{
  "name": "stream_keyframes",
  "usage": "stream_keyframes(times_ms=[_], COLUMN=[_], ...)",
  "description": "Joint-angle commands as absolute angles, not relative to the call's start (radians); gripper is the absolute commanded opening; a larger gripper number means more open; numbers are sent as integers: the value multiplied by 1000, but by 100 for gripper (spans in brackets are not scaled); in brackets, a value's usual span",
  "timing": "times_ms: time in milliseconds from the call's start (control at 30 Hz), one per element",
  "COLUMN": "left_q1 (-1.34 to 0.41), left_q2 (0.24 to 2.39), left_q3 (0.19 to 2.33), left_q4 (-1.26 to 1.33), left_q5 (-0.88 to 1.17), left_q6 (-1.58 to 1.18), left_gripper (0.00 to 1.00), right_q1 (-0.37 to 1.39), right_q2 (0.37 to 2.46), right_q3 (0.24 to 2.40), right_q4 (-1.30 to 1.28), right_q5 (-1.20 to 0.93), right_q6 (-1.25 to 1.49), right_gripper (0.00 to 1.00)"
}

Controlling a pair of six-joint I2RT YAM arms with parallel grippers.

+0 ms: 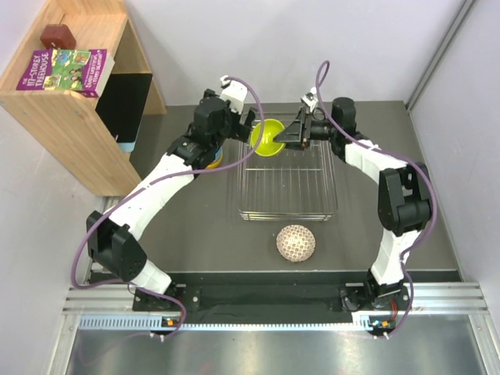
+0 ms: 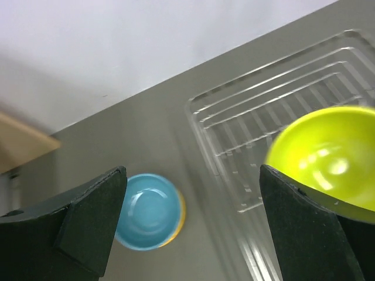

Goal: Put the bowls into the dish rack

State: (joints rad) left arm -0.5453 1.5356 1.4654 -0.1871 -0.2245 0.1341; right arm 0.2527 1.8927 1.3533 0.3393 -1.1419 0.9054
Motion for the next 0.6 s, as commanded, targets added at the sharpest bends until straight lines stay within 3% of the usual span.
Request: stream_keyframes(times_ms=[0, 267, 567], left_q1=[-484, -347, -304], left_q2=[1519, 1473, 1451], left_q3=[1483, 1398, 1338], left_q4=[-227, -299, -365], left_q5=[-321, -163, -98], left_q6=[178, 124, 179], left_gripper=[99, 99, 99], right_q1=[219, 172, 175], right_q2=[1796, 1776, 1723], right_q3=[1515, 1643, 1721], right_q4=[87, -285, -452], right_q5=[-1036, -757, -318], right_q6=[663, 387, 219], right_gripper=[0, 0, 0])
